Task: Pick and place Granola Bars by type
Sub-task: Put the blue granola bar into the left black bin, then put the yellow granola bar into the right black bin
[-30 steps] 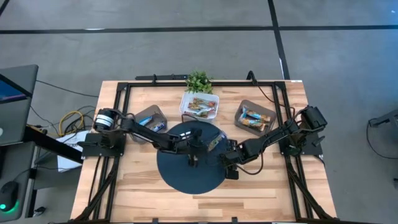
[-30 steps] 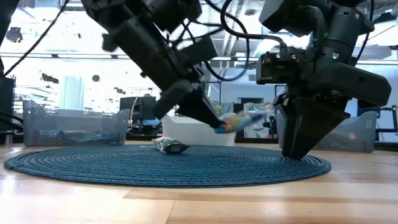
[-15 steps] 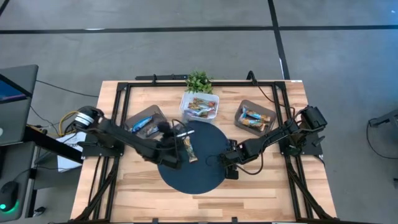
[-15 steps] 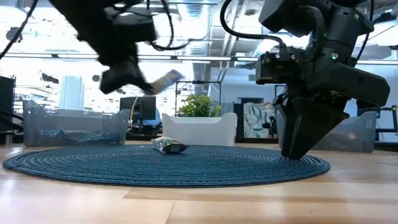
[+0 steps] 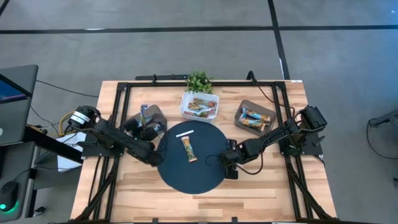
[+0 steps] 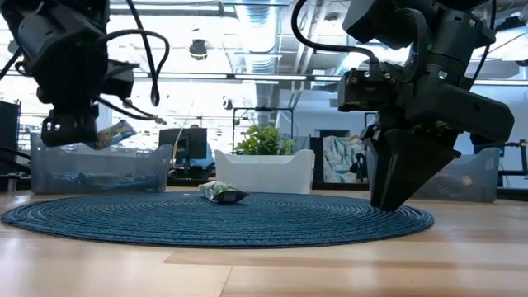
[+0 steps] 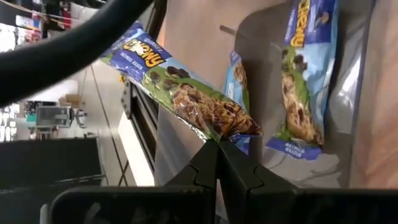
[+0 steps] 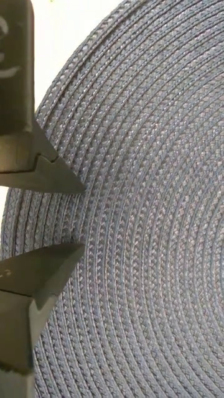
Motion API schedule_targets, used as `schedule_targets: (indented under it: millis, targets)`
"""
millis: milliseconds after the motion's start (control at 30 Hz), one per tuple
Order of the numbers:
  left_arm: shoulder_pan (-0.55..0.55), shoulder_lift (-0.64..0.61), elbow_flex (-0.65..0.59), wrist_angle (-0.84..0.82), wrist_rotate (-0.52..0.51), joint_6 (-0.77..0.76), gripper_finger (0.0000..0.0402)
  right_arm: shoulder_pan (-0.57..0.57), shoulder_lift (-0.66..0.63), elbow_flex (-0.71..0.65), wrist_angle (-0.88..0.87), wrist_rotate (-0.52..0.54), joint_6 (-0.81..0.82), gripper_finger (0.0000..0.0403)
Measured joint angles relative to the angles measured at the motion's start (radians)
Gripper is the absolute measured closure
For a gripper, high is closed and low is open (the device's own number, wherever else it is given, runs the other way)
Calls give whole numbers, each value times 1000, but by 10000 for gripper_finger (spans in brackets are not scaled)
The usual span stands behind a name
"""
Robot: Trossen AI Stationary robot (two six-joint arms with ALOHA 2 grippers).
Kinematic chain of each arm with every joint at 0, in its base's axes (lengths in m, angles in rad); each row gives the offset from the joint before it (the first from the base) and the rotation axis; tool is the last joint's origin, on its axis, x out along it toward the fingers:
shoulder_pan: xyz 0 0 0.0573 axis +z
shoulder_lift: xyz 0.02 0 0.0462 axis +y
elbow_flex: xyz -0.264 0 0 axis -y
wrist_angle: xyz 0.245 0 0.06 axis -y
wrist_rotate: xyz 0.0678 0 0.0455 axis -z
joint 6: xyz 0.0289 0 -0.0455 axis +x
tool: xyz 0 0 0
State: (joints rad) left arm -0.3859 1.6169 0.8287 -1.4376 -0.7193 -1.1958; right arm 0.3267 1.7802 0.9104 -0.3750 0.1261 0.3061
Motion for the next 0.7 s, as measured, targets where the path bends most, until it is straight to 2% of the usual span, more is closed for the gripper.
schedule_targets:
  millis: [400, 700]
  targets:
    - [0, 0, -11, 39, -73, -18, 377, 0, 0, 0, 4, 0, -3, 269]
    - [0, -3, -10, 42, -105, -17, 307, 0, 0, 0, 6, 0, -3, 269]
